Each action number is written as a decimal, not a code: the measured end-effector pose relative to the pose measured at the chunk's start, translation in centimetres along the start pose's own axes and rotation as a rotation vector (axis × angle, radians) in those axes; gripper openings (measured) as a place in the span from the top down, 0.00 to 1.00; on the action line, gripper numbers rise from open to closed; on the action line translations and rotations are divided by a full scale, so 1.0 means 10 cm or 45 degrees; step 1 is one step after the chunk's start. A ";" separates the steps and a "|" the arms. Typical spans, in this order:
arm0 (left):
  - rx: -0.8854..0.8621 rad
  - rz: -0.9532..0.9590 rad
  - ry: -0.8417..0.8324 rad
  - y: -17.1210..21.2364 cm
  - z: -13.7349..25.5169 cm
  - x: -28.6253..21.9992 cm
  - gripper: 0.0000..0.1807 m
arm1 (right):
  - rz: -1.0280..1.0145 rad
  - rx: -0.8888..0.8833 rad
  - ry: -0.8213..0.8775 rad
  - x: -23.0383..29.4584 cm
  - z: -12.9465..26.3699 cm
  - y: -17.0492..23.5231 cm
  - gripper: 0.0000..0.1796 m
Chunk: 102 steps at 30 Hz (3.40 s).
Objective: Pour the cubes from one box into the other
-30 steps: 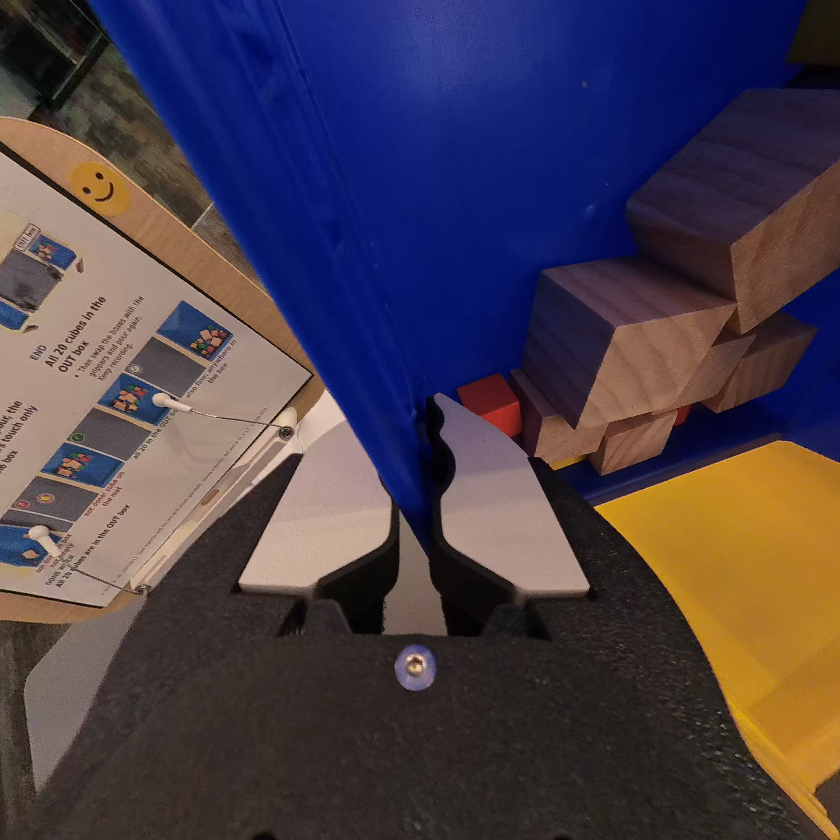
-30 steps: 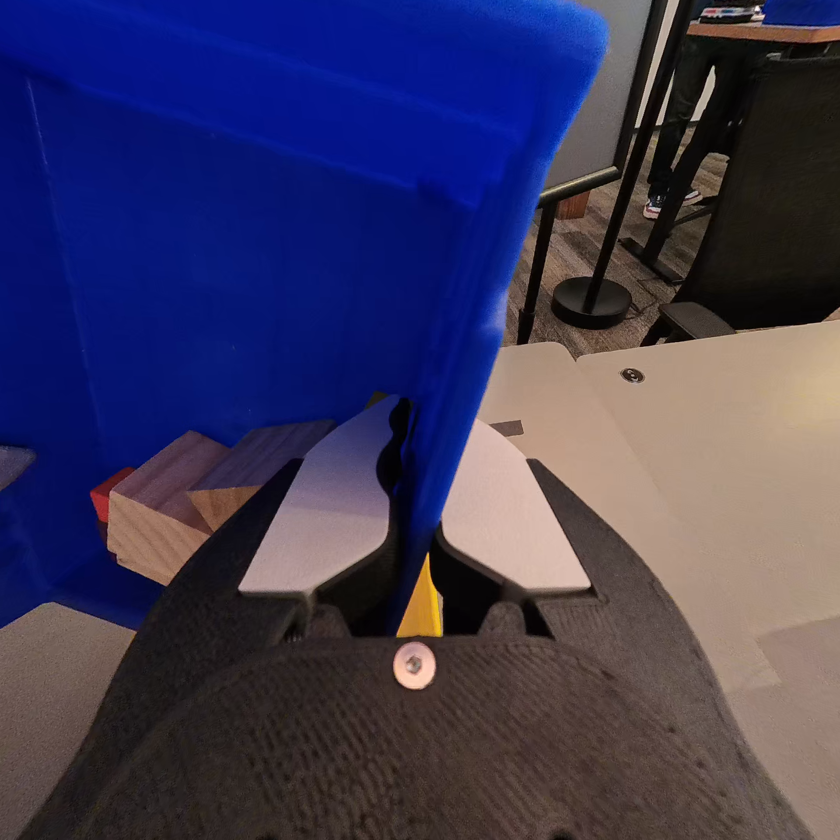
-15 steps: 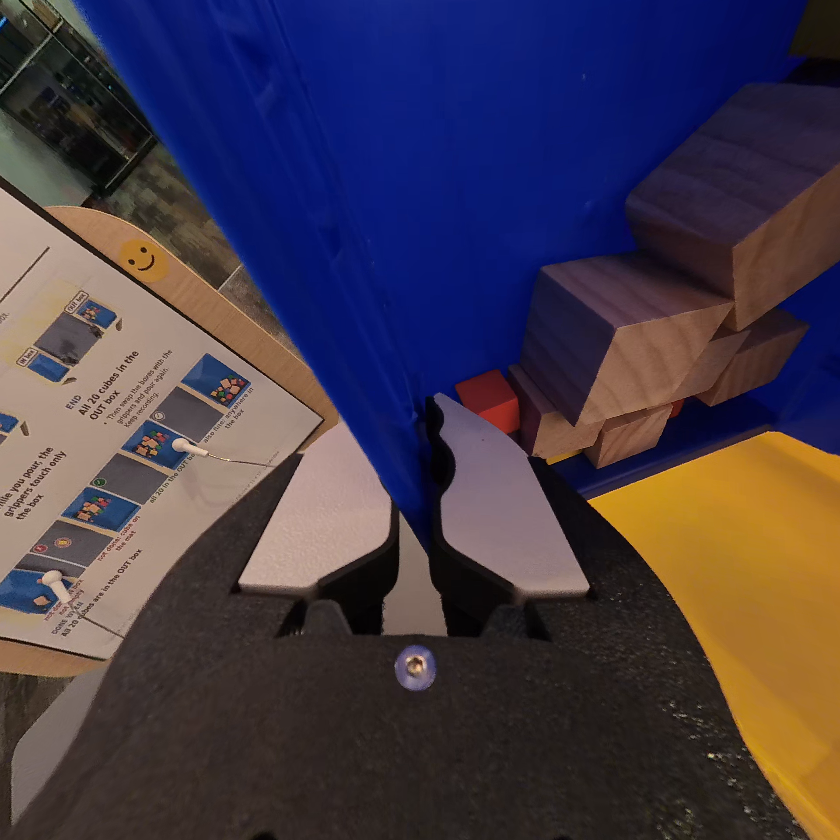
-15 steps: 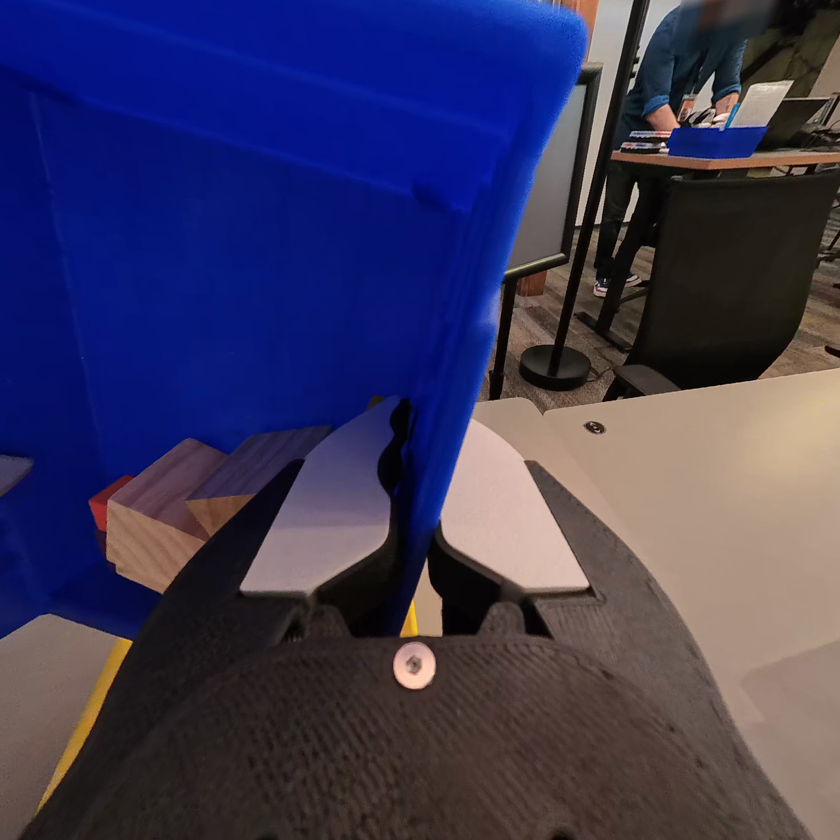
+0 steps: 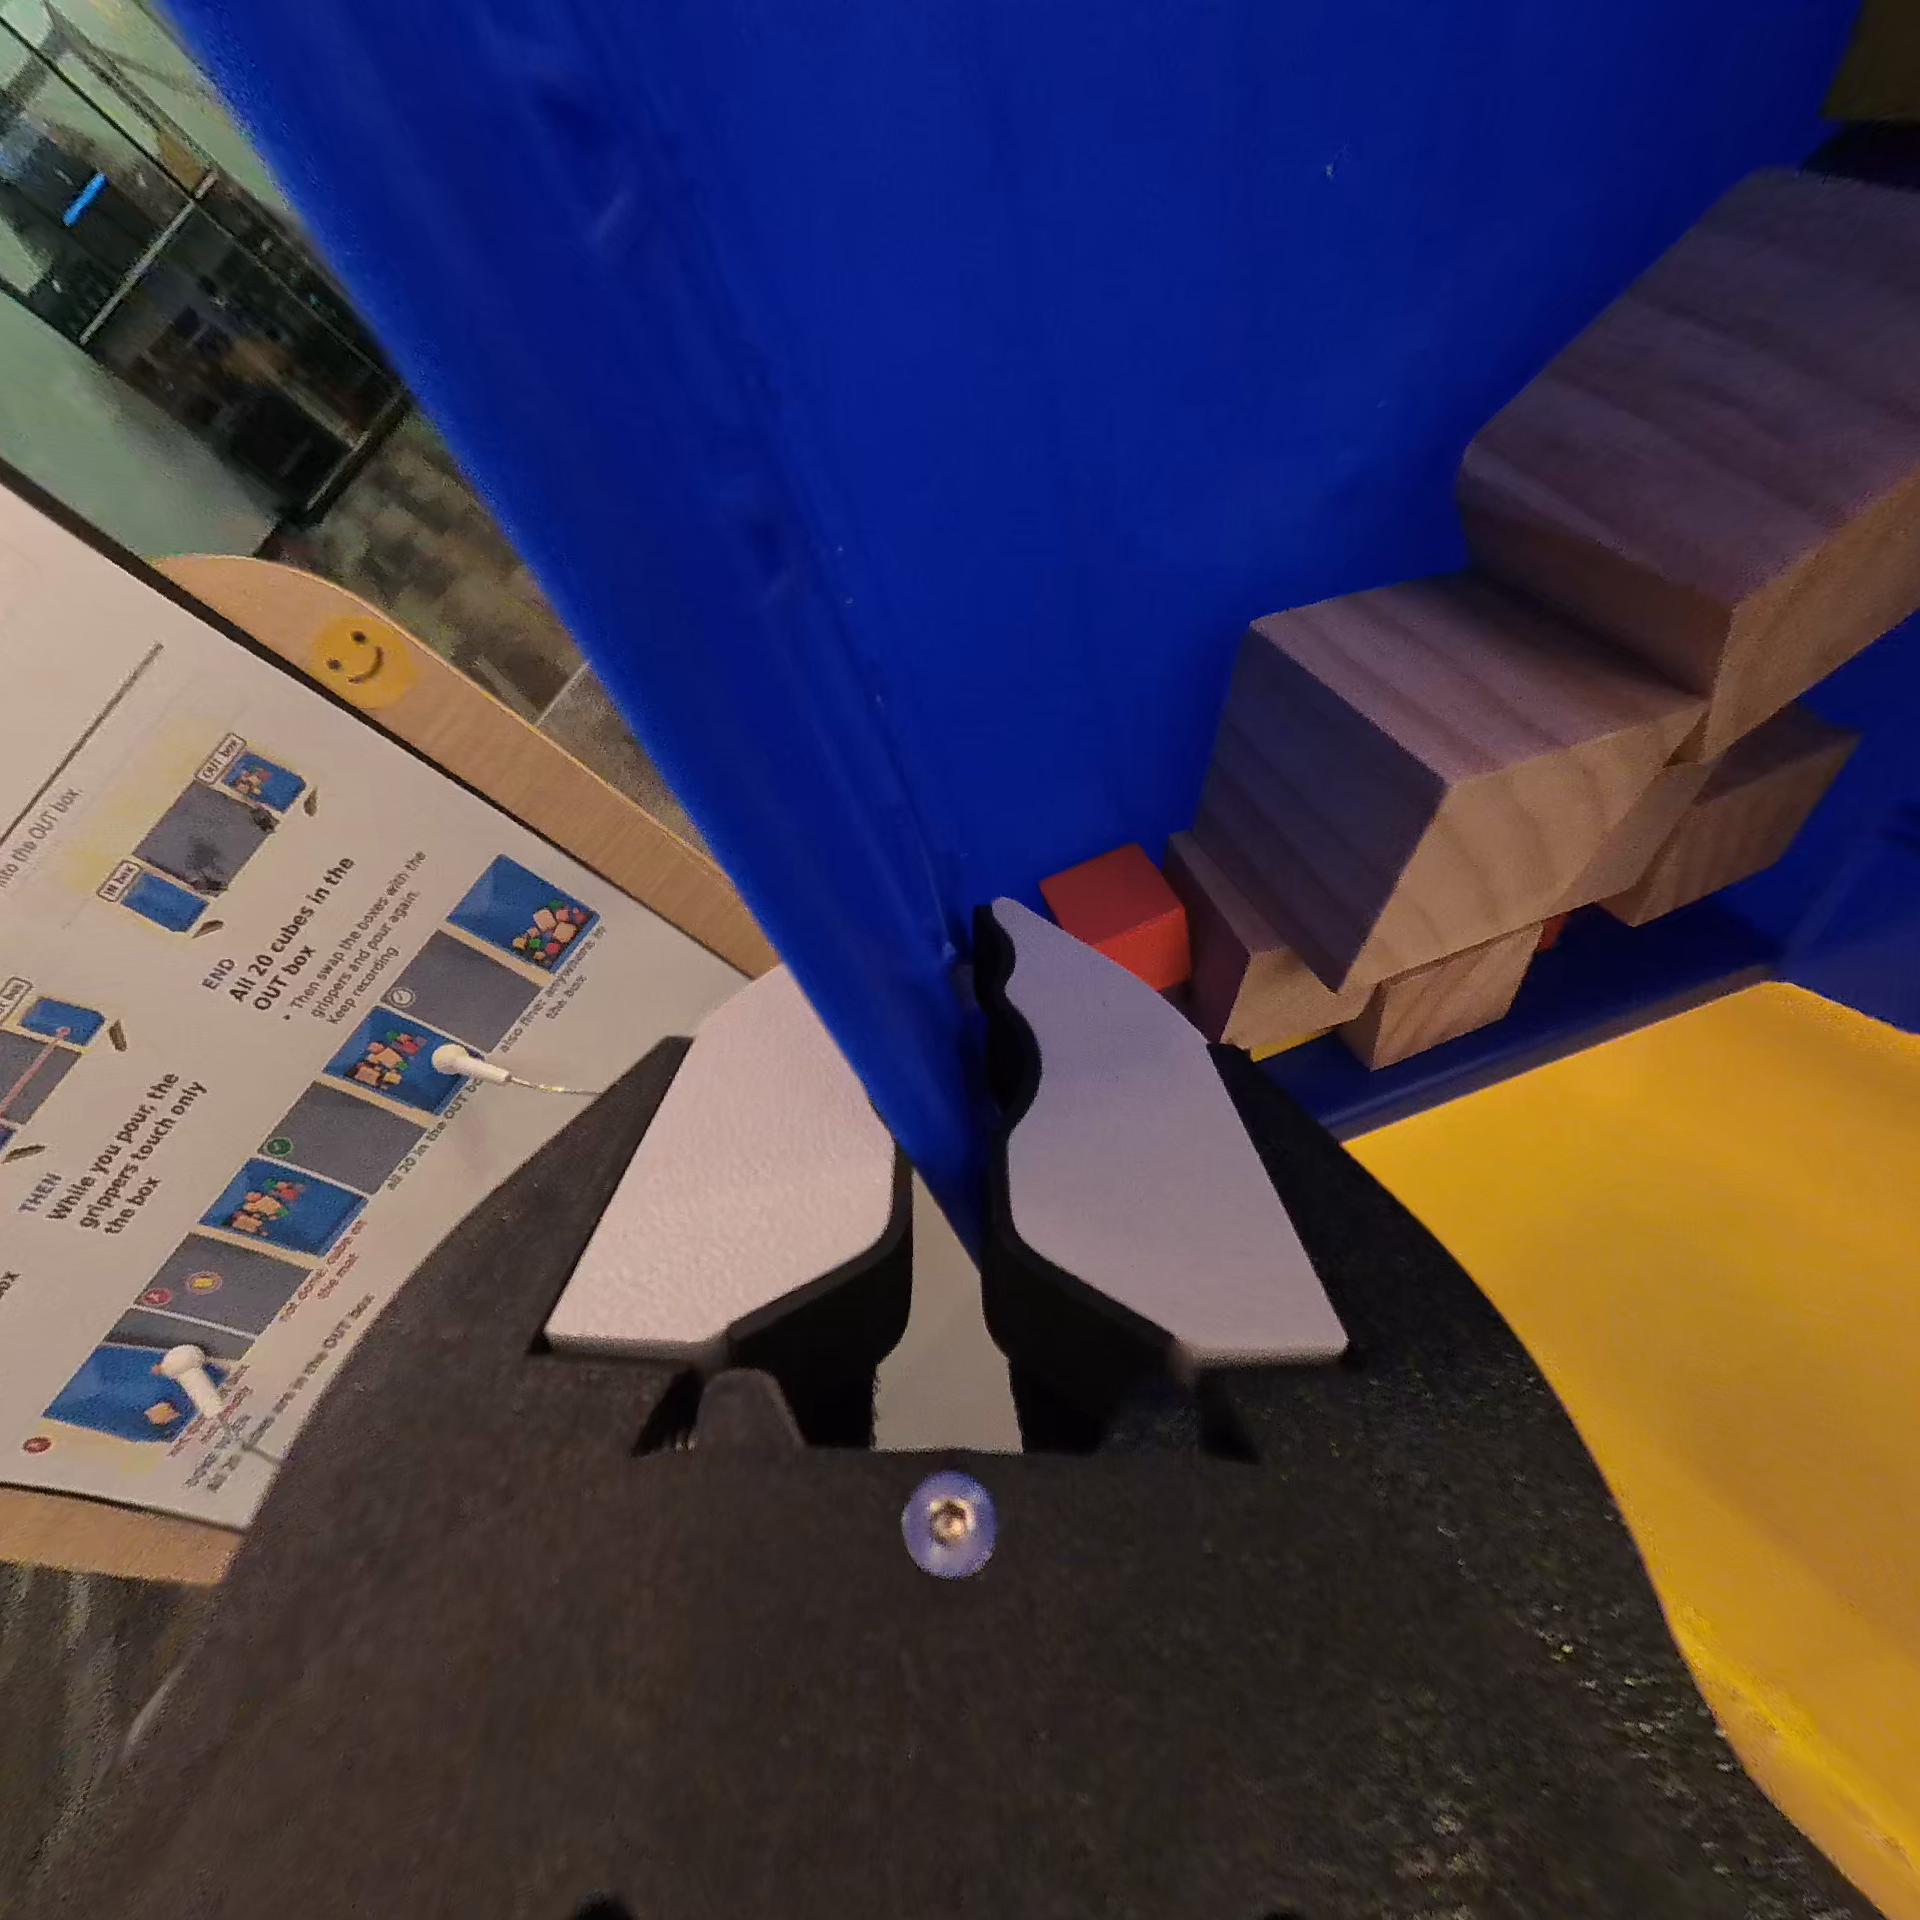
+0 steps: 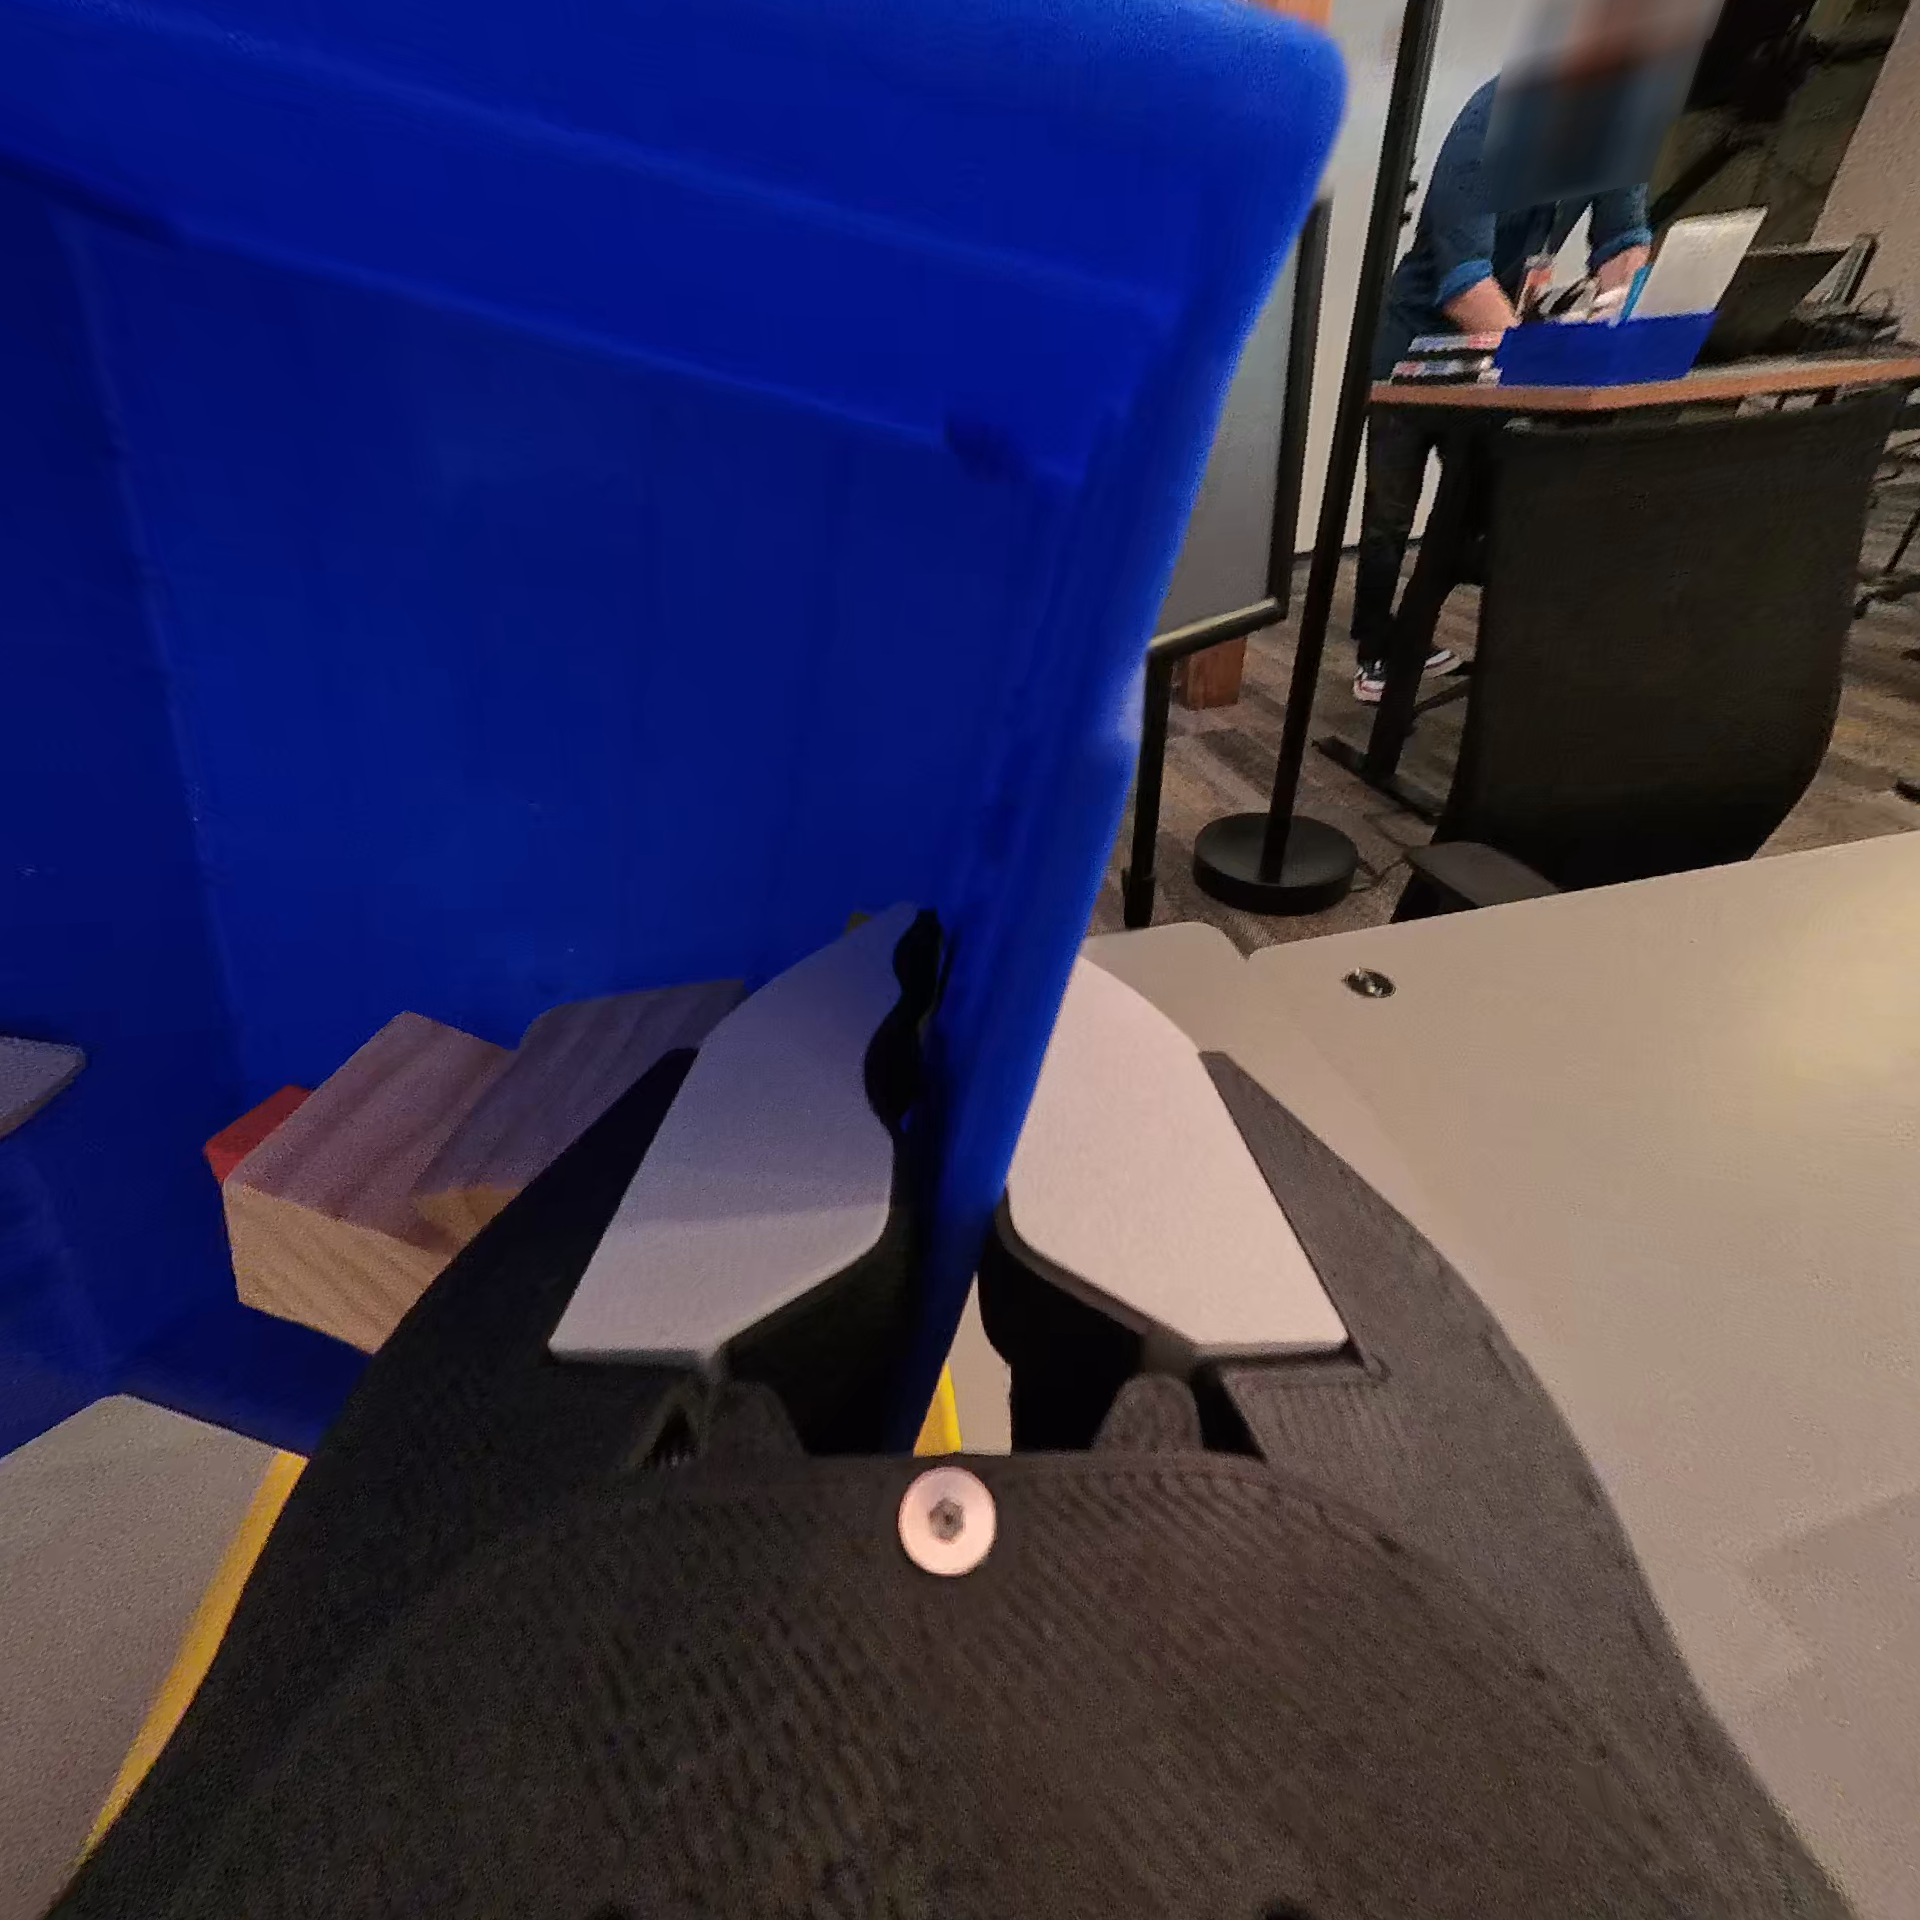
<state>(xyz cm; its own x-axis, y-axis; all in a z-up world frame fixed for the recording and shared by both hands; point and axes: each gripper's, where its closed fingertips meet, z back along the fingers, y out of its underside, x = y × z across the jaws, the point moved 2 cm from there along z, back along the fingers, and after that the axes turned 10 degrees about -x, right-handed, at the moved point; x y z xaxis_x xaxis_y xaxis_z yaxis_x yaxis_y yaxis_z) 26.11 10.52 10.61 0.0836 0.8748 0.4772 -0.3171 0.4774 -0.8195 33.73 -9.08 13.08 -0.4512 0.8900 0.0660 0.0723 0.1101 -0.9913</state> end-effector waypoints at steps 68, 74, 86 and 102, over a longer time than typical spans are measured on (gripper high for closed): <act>-0.081 0.036 0.028 0.01 -0.17 0.00 0.96 | 0.090 -0.045 0.046 -0.02 -0.05 0.00 0.97; -0.150 0.029 0.014 -0.02 -0.21 0.01 0.96 | 0.104 -0.130 0.073 -0.03 -0.03 -0.05 0.97; -0.067 0.036 0.035 0.06 -0.23 -0.01 0.96 | 0.062 -0.034 0.037 -0.03 -0.11 0.08 0.96; -0.019 0.002 0.015 0.07 -0.25 -0.06 0.95 | 0.022 0.016 -0.003 -0.09 -0.17 0.21 0.96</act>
<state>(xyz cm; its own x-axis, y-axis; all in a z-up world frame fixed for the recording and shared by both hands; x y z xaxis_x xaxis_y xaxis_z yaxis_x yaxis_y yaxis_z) 28.21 10.57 8.91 0.0944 0.8764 0.4722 -0.3031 0.4771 -0.8249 35.80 -8.91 11.17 -0.4523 0.8905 0.0485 0.0689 0.0892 -0.9936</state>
